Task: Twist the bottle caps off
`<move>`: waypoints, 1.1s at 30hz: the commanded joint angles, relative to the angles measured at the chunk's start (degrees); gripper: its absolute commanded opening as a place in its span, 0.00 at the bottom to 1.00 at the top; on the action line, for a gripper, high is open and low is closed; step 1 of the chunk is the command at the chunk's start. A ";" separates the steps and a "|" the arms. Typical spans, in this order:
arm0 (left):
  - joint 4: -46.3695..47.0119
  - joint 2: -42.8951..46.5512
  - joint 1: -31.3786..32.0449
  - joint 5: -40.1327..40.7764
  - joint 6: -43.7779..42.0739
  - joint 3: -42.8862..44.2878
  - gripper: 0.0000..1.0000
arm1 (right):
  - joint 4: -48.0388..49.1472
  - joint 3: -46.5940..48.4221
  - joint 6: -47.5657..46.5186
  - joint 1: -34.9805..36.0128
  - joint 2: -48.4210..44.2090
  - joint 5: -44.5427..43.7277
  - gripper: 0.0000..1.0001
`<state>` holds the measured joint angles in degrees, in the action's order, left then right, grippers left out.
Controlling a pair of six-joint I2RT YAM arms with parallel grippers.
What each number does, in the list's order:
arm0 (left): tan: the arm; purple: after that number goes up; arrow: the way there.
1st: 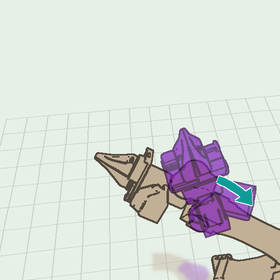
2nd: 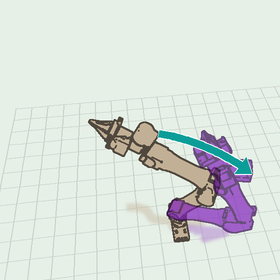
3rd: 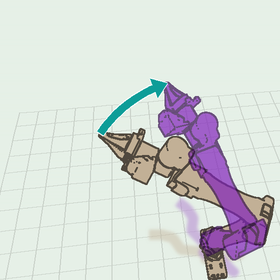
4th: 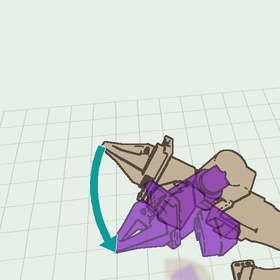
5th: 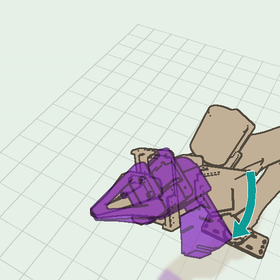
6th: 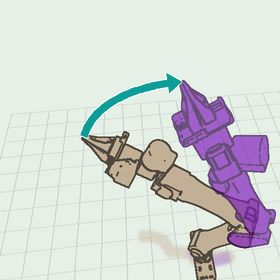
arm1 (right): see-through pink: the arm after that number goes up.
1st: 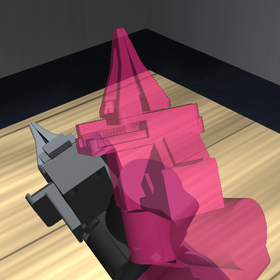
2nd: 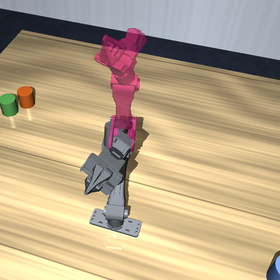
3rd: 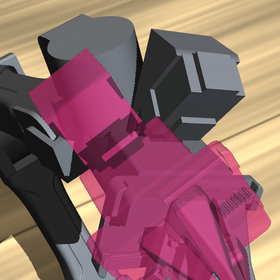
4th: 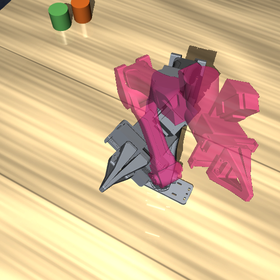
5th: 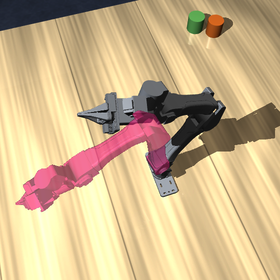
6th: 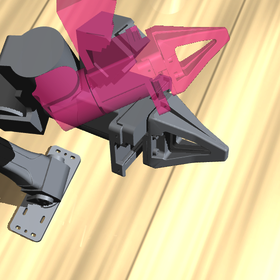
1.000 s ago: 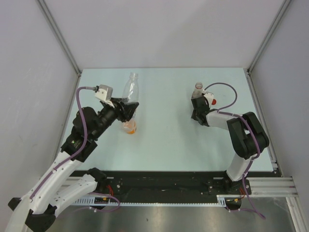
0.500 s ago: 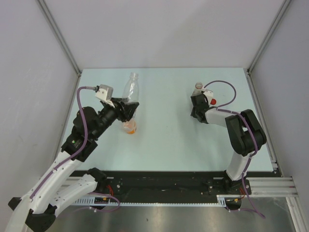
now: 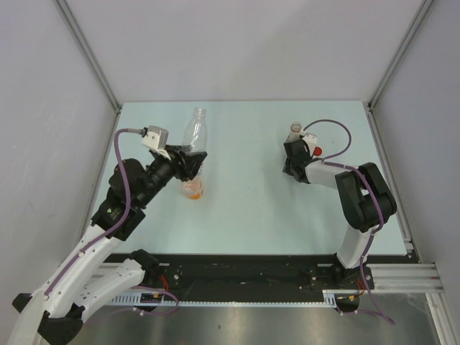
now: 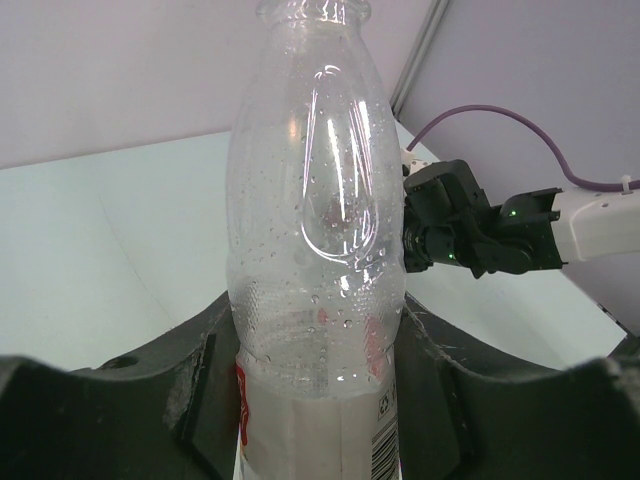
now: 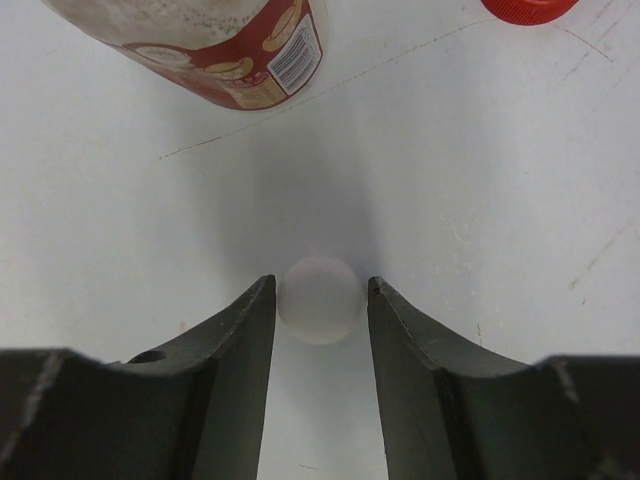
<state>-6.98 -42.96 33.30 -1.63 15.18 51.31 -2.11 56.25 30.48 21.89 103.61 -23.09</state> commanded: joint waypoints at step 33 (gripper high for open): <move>9.16 -5.91 -0.25 -19.42 0.72 -0.68 0.05 | -11.80 7.73 -2.62 15.46 -52.62 21.01 0.85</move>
<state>-4.89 -47.86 33.30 -5.48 15.18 51.31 -20.01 61.41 28.38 36.80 54.70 -18.39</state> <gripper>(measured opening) 0.547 0.827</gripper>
